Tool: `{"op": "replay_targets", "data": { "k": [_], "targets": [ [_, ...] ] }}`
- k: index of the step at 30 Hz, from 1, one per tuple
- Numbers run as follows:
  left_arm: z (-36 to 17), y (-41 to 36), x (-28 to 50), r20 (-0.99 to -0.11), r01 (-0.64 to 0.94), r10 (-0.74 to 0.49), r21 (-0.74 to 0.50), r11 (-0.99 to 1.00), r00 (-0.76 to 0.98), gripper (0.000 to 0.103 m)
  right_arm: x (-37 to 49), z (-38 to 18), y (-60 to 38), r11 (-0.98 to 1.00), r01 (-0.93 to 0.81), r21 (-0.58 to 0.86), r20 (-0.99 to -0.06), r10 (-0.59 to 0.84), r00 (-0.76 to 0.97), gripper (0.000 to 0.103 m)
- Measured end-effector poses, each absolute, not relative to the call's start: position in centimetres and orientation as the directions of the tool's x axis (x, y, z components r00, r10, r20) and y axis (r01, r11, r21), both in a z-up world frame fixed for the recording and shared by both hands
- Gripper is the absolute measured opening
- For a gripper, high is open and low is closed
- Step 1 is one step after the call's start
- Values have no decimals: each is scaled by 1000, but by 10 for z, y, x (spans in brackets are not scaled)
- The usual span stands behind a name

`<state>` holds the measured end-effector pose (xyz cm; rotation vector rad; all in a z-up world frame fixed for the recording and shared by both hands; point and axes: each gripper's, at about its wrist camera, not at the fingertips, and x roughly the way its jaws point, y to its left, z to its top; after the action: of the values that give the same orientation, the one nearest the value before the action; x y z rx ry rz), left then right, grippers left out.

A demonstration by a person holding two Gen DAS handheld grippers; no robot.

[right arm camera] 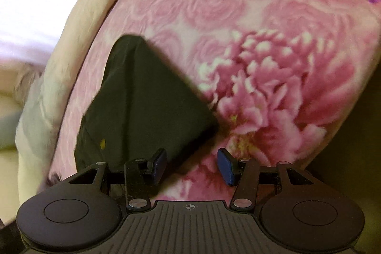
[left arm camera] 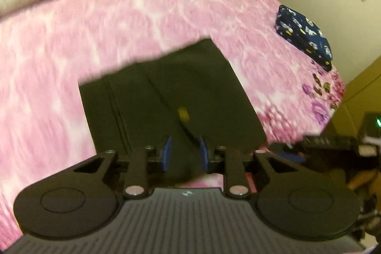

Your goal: Fold clothes

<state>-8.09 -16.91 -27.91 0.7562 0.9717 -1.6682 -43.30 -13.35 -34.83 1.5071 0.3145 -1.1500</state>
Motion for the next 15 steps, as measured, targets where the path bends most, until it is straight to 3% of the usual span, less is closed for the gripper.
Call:
{"op": "replay_targets", "data": {
  "k": [6,13,15],
  "targets": [
    [-290,-259,-60,-844,941,-427,-246,-232,-326,33,-443,-359,-127,-502,571,650,-760,-453,467,51],
    [-333,-335,-32,-859,875,-248,-364,-318,-448,37,-417,-368,-92,-641,310,702,-710,-593,381,54],
    [-344,-350,-26,-864,855,-185,-391,-341,-469,39,-399,-369,-82,-663,247,707,-705,-629,327,88]
  ]
}}
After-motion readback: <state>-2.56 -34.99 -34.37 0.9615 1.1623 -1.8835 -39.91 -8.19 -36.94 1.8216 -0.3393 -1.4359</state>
